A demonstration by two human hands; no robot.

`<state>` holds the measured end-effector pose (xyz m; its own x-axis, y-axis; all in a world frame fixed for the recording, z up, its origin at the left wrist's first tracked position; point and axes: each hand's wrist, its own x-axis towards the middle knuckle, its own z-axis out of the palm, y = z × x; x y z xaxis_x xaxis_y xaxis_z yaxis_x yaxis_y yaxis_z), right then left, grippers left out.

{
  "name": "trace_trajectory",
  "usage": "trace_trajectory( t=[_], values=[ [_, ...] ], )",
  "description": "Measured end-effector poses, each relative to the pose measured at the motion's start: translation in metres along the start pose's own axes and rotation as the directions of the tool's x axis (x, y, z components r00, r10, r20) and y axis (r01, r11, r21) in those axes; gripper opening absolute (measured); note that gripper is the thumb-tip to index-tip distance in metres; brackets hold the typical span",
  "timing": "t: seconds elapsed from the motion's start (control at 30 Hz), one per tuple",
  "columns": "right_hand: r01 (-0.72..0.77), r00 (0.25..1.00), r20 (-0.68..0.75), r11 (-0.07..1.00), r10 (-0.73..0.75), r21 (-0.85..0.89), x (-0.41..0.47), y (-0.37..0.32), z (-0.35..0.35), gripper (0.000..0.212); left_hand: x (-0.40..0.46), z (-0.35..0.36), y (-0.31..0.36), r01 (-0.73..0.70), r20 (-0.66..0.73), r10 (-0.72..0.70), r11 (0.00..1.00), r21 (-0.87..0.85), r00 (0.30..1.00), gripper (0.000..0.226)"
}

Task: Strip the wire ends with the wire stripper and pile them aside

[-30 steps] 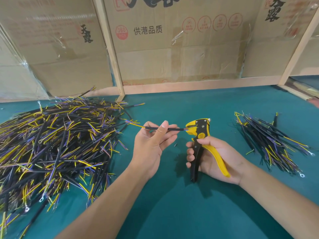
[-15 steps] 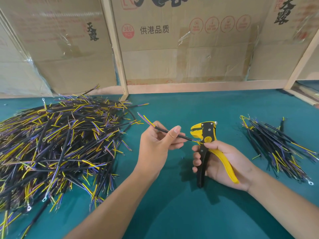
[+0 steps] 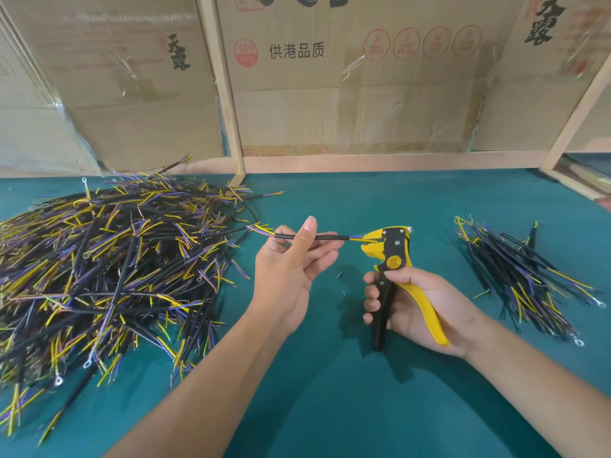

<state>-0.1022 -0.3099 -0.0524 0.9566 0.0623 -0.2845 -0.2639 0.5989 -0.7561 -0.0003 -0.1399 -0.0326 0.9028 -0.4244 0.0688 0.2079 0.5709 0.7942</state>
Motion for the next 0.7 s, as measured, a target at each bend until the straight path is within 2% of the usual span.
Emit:
trace_trajectory(
  t=[0.23, 0.57, 0.7],
  values=[
    [-0.013, 1.0, 0.015, 1.0, 0.013, 0.023, 0.0021, 0.0001, -0.0019, 0.026, 0.0042, -0.0014, 0.0035, 0.04, 0.036, -0.038, 0.996, -0.082, 0.999, 0.022],
    [-0.032, 0.999, 0.017, 0.999, 0.032, 0.044, 0.0057, -0.0017, -0.0018, 0.026, 0.0042, -0.0028, 0.0042, 0.058, 0.186, -0.045, 0.996, -0.063, 0.982, 0.011],
    [-0.049, 0.999, 0.009, 0.997, 0.049, 0.062, 0.0067, -0.0029, -0.0007, 0.028, 0.0018, 0.0003, 0.006, 0.033, 0.184, -0.027, 0.999, -0.034, 0.983, 0.01]
  ],
)
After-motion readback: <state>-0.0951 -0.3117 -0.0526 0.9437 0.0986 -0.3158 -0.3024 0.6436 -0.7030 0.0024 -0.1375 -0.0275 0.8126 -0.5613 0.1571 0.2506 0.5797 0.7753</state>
